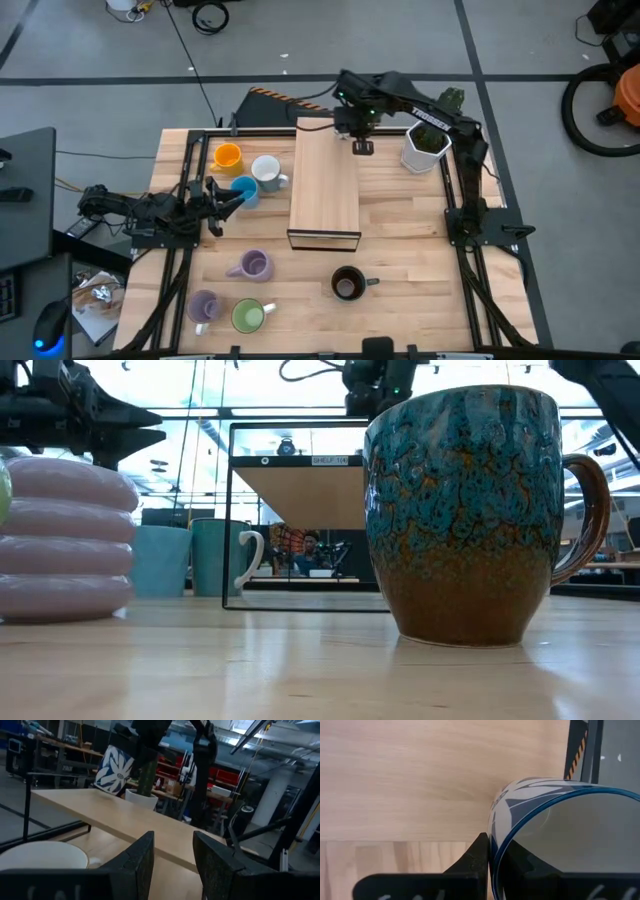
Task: Place coffee mugs
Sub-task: Put the blue white mug on the shelf
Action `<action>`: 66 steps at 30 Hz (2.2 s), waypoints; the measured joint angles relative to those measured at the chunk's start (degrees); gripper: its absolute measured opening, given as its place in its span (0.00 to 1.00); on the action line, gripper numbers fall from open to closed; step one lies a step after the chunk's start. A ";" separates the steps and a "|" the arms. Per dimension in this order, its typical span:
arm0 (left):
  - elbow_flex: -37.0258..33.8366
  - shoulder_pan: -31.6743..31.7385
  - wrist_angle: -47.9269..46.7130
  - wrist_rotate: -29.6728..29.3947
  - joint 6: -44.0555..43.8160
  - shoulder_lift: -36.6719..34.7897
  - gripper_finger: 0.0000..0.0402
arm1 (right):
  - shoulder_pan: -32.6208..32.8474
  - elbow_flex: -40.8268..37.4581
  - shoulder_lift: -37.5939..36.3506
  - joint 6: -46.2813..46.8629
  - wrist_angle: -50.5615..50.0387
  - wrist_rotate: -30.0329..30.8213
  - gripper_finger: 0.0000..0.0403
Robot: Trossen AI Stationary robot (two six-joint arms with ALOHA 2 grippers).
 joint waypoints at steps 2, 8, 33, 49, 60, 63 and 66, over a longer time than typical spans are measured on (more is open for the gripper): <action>0.00 0.00 -0.35 0.00 -0.18 -0.02 0.35 | -0.13 0.04 0.23 0.00 -0.17 0.21 0.08; 0.09 0.02 -0.67 0.02 -0.38 0.00 0.35 | -1.45 0.06 0.74 0.00 -0.41 -1.21 0.08; 0.26 -0.02 -1.35 0.02 -0.56 0.00 0.35 | -2.33 0.06 1.06 -1.59 3.90 -0.18 0.26; 0.28 0.02 -1.40 0.02 -0.54 0.00 0.35 | -2.35 0.04 1.06 -11.68 7.40 -0.63 0.28; 0.28 0.00 -1.46 0.02 -0.56 0.00 0.35 | -2.39 0.00 1.03 -21.83 10.47 -0.75 0.27; 0.28 0.00 -1.55 0.02 -0.58 0.00 0.35 | -2.51 0.00 1.03 -21.28 10.86 -0.75 0.26; 0.31 -0.02 -1.57 0.02 -0.58 0.00 0.35 | -2.88 0.00 1.03 -19.42 10.74 -0.76 0.26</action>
